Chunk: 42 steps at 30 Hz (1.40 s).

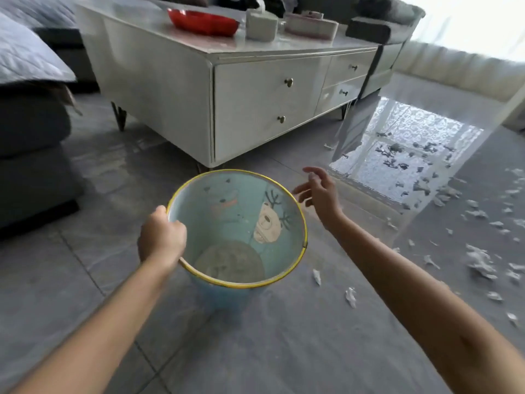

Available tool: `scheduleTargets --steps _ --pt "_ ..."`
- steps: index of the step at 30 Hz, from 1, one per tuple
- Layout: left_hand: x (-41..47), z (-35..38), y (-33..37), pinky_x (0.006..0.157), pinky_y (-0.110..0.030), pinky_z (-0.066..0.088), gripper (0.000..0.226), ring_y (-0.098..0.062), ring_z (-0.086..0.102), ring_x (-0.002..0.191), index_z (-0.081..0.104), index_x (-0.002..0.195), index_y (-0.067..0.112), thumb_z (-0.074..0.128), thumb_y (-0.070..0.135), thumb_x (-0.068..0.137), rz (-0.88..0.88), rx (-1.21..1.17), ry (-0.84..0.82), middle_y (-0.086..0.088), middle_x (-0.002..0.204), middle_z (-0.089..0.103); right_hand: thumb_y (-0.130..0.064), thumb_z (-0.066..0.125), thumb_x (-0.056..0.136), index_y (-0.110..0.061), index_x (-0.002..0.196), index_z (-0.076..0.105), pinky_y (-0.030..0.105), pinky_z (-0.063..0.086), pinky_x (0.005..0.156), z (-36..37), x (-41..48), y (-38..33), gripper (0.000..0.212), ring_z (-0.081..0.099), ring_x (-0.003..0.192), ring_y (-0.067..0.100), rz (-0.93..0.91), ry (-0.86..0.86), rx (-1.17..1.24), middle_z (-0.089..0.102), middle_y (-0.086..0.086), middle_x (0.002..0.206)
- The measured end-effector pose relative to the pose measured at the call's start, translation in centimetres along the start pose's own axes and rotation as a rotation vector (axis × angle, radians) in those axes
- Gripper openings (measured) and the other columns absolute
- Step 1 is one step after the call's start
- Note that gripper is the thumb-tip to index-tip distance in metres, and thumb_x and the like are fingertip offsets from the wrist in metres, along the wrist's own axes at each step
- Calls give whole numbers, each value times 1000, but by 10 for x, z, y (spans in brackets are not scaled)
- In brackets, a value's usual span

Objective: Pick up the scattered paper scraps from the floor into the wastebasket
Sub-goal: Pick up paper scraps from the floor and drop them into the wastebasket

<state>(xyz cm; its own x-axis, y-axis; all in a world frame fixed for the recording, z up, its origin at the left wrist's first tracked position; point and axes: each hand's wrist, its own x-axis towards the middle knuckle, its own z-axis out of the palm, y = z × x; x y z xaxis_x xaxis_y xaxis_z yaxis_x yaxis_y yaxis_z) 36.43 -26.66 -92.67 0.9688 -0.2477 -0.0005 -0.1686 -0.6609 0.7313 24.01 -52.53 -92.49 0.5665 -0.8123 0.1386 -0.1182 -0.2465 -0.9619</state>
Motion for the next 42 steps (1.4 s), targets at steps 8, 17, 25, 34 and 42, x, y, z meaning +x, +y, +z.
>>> scheduleTargets --steps 8,17,25,34,42 --pt "72 29 2 88 -46 50 30 -44 57 108 54 108 -5 41 -1 82 -310 -114 366 -27 117 59 6 41 83 -9 133 43 31 40 94 58 44 181 53 48 116 31 172 -300 -497 50 16 129" --pt "76 44 -23 90 -53 52 43 -42 57 111 51 121 1 38 4 80 -533 -232 488 -21 125 57 -32 33 95 -35 147 8 44 12 114 133 78 216 58 7 142 36 -133 -643 -1045 -4 -1 159" --pt "48 55 4 88 -51 53 38 -41 57 110 51 120 2 38 4 84 -493 -204 437 -20 125 57 -39 24 99 -18 149 11 32 13 116 87 86 225 56 14 144 14 -291 -714 -1171 8 -2 158" --pt "-11 152 91 56 -37 52 35 -31 51 91 48 121 1 32 0 90 -387 -226 185 -14 116 53 -49 20 98 -20 150 11 44 7 117 -148 97 267 60 5 146 24 238 -458 -1162 3 -3 159" --pt "-45 176 150 49 -30 44 34 -37 55 99 49 122 -1 35 2 91 -293 -136 147 -20 123 54 -52 29 94 -10 148 20 35 5 119 -115 44 266 69 10 145 23 167 -310 -816 12 7 157"
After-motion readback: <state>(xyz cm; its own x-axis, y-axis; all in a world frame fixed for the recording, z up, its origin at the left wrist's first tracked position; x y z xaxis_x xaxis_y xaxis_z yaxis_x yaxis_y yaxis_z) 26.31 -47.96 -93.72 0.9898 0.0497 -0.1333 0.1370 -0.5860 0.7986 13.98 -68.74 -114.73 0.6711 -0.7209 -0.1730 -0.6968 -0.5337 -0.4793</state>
